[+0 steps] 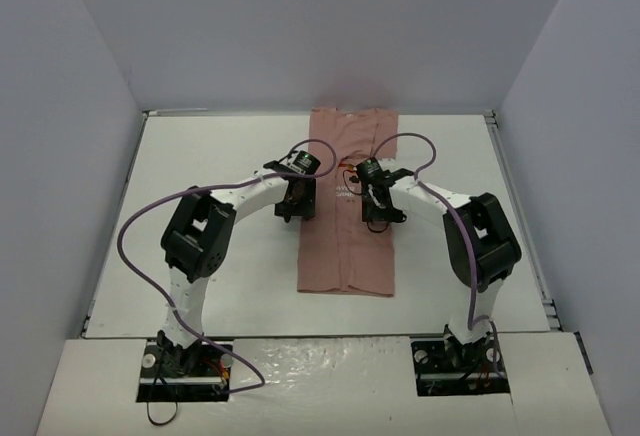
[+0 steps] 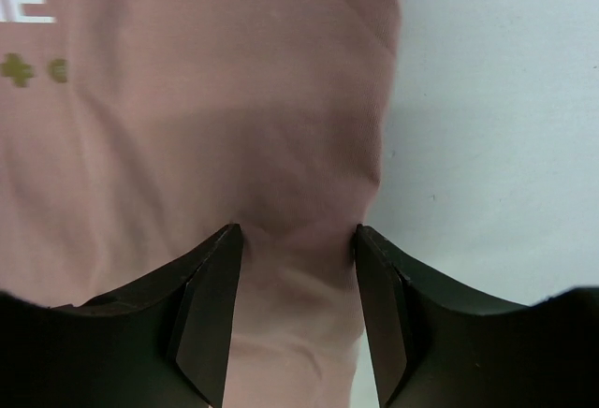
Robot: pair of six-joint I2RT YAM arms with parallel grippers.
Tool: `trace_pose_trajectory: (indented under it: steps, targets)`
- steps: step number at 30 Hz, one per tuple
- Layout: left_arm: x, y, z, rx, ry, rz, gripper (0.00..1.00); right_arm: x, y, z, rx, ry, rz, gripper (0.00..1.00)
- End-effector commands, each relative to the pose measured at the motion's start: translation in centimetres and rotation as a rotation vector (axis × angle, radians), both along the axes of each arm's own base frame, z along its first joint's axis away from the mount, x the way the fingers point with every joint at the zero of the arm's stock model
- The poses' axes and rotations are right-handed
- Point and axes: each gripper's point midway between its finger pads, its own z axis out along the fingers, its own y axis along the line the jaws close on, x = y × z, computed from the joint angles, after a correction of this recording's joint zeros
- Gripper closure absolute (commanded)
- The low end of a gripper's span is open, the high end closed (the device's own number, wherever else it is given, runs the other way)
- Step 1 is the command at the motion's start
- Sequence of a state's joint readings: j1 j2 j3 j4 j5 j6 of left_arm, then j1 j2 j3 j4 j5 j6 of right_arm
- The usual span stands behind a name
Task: Fold and stack the t-shirts
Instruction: Rotate the tshirt 90 degrees
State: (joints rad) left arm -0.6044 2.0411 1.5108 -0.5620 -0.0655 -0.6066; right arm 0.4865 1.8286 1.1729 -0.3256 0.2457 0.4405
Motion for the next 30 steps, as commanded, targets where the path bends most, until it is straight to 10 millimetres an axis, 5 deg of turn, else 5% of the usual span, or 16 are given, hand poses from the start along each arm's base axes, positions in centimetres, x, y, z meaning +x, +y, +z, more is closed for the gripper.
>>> trace_pose_trajectory:
  steps: [1, 6, 11, 14, 18, 20, 23, 30]
  targets:
    - [1.1, 0.4, 0.4, 0.042, -0.028, 0.003, 0.50, 2.4, -0.5, 0.4, -0.029, -0.039, -0.010, 0.52]
    - [3.0, 0.2, -1.3, 0.070, -0.022, 0.009, 0.50, 4.4, -1.2, -1.8, -0.054, -0.013, 0.001, 0.52]
    - [5.6, 0.2, -0.9, 0.059, -0.046, 0.033, 0.50, 7.6, -2.4, -2.9, -0.067, -0.013, 0.000, 0.52]
    - [6.9, -0.1, 1.5, 0.036, -0.091, 0.033, 0.50, 9.9, -2.1, -0.8, -0.048, -0.069, 0.014, 0.52]
    - [6.7, 0.3, 7.7, -0.017, -0.187, 0.037, 0.50, 11.1, -1.1, 5.9, 0.020, -0.206, 0.026, 0.52]
    - [5.2, 0.6, 10.7, -0.072, -0.214, 0.043, 0.49, 10.2, -1.1, 9.0, 0.070, -0.263, 0.011, 0.51]
    - [1.8, 0.7, 12.5, -0.164, -0.187, 0.040, 0.43, 7.3, -1.3, 10.7, 0.133, -0.276, -0.008, 0.50]
    - [-7.6, -0.9, 9.5, -0.288, 0.004, 0.023, 0.34, -1.7, -2.8, 7.7, 0.231, -0.169, -0.095, 0.50]
